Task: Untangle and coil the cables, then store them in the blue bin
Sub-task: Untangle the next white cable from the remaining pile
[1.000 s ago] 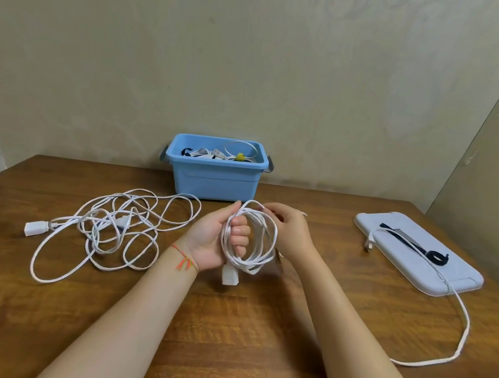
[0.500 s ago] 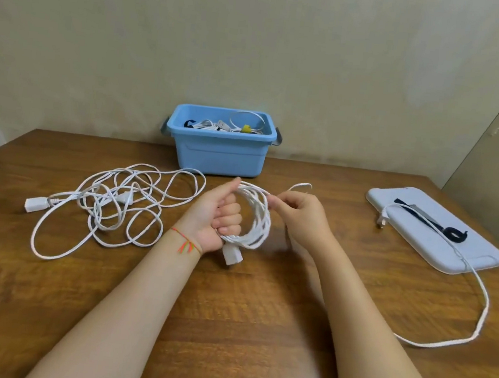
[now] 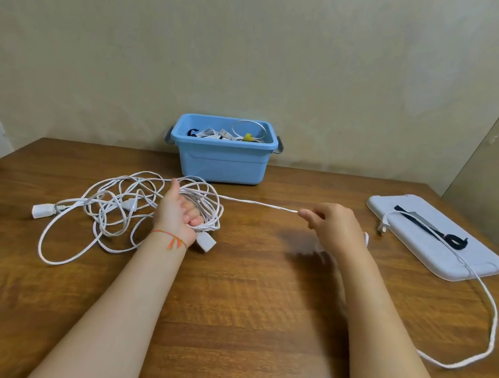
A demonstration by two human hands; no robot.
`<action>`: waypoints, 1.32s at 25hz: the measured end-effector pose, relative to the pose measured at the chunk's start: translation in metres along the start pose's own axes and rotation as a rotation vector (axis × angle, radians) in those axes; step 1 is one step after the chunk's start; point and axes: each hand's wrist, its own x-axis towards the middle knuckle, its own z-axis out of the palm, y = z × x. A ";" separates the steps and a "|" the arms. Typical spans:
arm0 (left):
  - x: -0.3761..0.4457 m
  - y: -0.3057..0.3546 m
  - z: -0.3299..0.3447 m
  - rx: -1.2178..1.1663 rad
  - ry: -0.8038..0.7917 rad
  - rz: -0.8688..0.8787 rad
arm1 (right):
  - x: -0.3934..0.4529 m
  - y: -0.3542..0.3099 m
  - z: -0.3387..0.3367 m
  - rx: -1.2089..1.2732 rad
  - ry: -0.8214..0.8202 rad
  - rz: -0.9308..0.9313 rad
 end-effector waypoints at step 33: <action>-0.032 -0.014 0.019 1.025 -0.480 0.237 | -0.022 -0.047 0.007 0.706 0.137 0.017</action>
